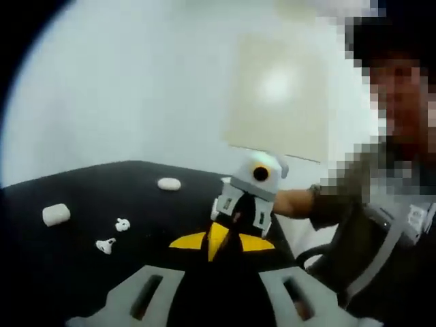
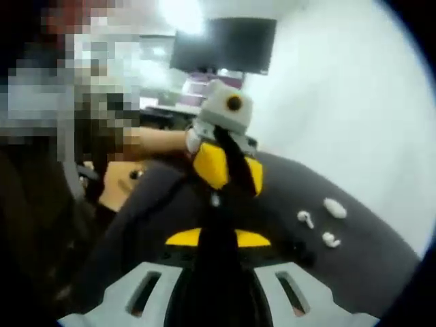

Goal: Pick up three earphones and place each one into its charging case using tactile feedback, ensure that each earphone is properly inserted and securely positioned inside the case.

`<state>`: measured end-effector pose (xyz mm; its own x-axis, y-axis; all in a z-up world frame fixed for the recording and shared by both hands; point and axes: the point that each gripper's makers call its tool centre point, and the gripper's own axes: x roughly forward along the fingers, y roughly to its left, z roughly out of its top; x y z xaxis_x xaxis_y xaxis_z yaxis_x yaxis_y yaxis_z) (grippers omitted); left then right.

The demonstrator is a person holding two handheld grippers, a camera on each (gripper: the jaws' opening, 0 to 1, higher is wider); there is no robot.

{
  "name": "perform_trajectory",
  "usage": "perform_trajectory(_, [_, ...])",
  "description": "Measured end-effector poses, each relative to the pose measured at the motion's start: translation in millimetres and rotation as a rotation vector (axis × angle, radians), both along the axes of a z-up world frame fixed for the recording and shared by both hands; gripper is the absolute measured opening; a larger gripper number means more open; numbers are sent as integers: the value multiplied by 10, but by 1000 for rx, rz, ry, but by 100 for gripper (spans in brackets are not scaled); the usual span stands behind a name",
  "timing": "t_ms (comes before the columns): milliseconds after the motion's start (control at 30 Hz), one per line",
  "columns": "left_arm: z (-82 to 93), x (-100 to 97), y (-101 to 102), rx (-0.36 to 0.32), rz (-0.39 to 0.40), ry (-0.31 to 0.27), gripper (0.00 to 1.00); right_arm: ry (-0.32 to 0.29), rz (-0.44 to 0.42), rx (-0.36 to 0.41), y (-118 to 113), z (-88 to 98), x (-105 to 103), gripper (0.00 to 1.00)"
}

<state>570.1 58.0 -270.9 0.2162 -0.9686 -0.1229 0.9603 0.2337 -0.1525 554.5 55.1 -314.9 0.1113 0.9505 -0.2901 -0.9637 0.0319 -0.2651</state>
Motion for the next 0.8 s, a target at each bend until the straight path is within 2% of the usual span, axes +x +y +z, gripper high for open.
perform_trajectory(33, [1, -1, 1, -2, -1, 1, 13, 6, 0, -1, 0, 0, 5, 18])
perform_trajectory(100, [2, -56, -21, -7, -31, 12, 15, 57, -11, 1, -8, -10, 18, 18])
perform_trajectory(200, [-17, -97, -20, 14, -44, -8, 20, 155, -14, 5, -17, -31, 20, 18])
perform_trajectory(300, [-71, -114, -26, 41, -58, -14, 21, 191, -14, 5, -22, -32, 39, 18])
perform_trajectory(500, [-198, -132, -84, 103, -71, -16, 20, 166, -12, 3, -5, -35, 9, 18])
perform_trajectory(600, [-266, -135, -92, 152, -71, -53, 17, 145, -11, 1, 9, -33, 2, 18])
perform_trajectory(733, [-258, -115, -75, 156, -74, -41, 15, 139, -13, -2, 15, -33, 4, 18])
perform_trajectory(800, [-253, -115, -67, 158, -75, -23, 15, 104, -8, -6, 22, -32, -1, 18])
